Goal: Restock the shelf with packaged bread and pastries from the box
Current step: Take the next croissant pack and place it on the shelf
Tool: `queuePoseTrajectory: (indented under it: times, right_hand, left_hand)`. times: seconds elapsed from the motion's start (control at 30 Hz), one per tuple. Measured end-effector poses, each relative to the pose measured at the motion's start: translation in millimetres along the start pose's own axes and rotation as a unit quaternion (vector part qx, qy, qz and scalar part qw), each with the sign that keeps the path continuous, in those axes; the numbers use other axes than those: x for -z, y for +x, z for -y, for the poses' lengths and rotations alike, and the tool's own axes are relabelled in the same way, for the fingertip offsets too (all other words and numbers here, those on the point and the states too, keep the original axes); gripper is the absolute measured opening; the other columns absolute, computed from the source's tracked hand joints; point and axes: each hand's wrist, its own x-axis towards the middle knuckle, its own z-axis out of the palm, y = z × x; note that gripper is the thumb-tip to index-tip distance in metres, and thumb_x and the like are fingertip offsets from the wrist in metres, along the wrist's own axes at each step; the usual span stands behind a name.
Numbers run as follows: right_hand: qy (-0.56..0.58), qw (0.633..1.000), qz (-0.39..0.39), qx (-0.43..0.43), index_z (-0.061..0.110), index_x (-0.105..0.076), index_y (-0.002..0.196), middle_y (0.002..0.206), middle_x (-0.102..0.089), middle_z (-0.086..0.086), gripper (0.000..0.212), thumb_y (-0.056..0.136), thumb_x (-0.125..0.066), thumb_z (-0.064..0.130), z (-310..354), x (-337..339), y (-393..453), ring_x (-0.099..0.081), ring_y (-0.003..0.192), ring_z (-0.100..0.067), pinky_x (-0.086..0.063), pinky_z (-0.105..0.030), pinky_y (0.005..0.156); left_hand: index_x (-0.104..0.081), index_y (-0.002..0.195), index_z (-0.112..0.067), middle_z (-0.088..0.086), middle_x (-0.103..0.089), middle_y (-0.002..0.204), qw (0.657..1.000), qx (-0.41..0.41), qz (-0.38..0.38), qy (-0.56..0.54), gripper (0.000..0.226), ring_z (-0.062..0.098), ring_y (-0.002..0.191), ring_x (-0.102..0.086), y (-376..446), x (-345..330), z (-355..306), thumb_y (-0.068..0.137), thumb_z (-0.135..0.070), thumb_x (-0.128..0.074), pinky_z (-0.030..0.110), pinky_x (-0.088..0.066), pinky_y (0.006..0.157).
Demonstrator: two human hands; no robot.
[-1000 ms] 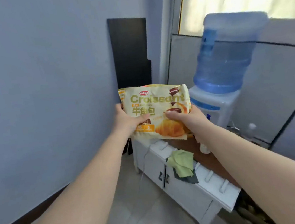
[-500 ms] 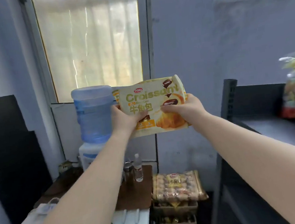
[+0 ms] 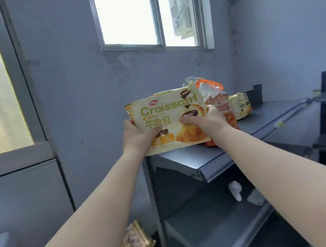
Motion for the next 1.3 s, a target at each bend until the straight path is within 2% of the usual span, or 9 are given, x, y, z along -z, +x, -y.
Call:
queuePoseTrajectory:
  times: [0.23,0.37,0.5,0.6,0.7,0.83,1.07,1.23,1.3]
  right_hand:
    - [-0.059,0.990,-0.123,-0.026,0.013,-0.063,0.112,0.108,-0.068,-0.001,0.066,0.055,-0.088,0.037,-22,102,-28,-0.064,0.102,-0.022,-0.052,-0.040,0.093]
    - [-0.076,0.981,-0.176,-0.033,0.014,-0.063,0.108,0.106,-0.069,-0.002,0.081,0.037,-0.085,0.048,-33,158,-34,-0.065,0.100,-0.024,-0.052,-0.043,0.093]
    - [-0.086,0.972,-0.215,-0.041,0.011,-0.063,0.108,0.109,-0.067,-0.005,0.055,0.062,-0.086,0.032,-45,216,-34,-0.063,0.104,-0.024,-0.051,-0.040,0.094]
    - [-0.077,0.970,-0.227,-0.037,0.021,-0.058,0.085,0.097,-0.066,-0.001,0.031,0.068,-0.084,0.024,-56,256,-29,-0.062,0.102,-0.025,-0.050,-0.041,0.095]
    - [-0.068,0.969,-0.234,-0.030,0.026,-0.054,0.077,0.089,-0.064,0.004,0.030,0.070,-0.083,0.021,-65,290,-20,-0.062,0.100,-0.024,-0.051,-0.041,0.094]
    - [-0.075,0.965,-0.247,-0.036,0.027,-0.053,0.077,0.090,-0.062,0.004,0.032,0.069,-0.084,0.025,-80,328,2,-0.062,0.103,-0.026,-0.050,-0.044,0.096]
    - [-0.065,0.964,-0.249,-0.066,0.021,-0.054,0.089,0.104,-0.063,-0.004,0.038,0.067,-0.084,0.027,-124,365,59,-0.061,0.103,-0.026,-0.051,-0.045,0.094]
    - [-0.064,0.965,-0.245,-0.075,0.015,-0.053,0.104,0.111,-0.063,-0.007,0.049,0.068,-0.084,0.026,-151,379,121,-0.060,0.104,-0.026,-0.051,-0.043,0.094]
    - [-0.055,0.969,-0.232,-0.073,0.015,-0.053,0.105,0.108,-0.062,-0.006,0.047,0.069,-0.083,0.022,-159,382,151,-0.060,0.102,-0.025,-0.051,-0.039,0.089]
  left_hand:
    - [-0.041,0.120,-0.010,0.001,-0.056,0.115,0.989,-0.012,0.142,-0.032,0.061,0.017,0.100,-0.057,-21,-96,-12,0.075,-0.028,-0.078,0.031,-0.049,0.080]
    - [-0.040,0.110,-0.014,0.004,-0.057,0.118,0.980,-0.013,0.191,-0.052,0.059,0.021,0.107,-0.060,-32,-158,-22,0.072,-0.031,-0.081,0.039,-0.053,0.088]
    - [-0.037,0.107,-0.015,0.000,-0.055,0.108,0.971,-0.026,0.229,-0.059,0.055,0.015,0.094,-0.056,-46,-219,-40,0.075,-0.027,-0.079,0.028,-0.048,0.075]
    - [-0.039,0.109,-0.015,0.001,-0.057,0.111,0.967,-0.030,0.245,-0.062,0.056,0.018,0.100,-0.059,-51,-264,-51,0.074,-0.028,-0.080,0.033,-0.052,0.084]
    - [-0.040,0.110,-0.015,0.002,-0.058,0.113,0.965,-0.031,0.251,-0.063,0.056,0.019,0.103,-0.060,-53,-304,-61,0.073,-0.029,-0.080,0.033,-0.053,0.084]
    - [-0.039,0.108,-0.015,-0.001,-0.056,0.111,0.964,-0.031,0.257,-0.063,0.054,0.016,0.098,-0.058,-51,-351,-66,0.074,-0.029,-0.079,0.030,-0.051,0.078]
    - [-0.040,0.115,-0.012,0.004,-0.060,0.117,0.960,0.004,0.271,-0.073,0.059,0.020,0.103,-0.063,-20,-421,-50,0.074,-0.027,-0.080,0.038,-0.056,0.085]
    - [-0.038,0.110,-0.013,-0.003,-0.055,0.105,0.960,0.007,0.273,-0.068,0.055,0.013,0.089,-0.056,22,-467,-38,0.075,-0.027,-0.078,0.024,-0.049,0.066]
    - [-0.038,0.111,-0.013,-0.004,-0.053,0.102,0.960,0.015,0.271,-0.068,0.057,0.013,0.090,-0.054,45,-483,-32,0.075,-0.027,-0.079,0.024,-0.047,0.068]
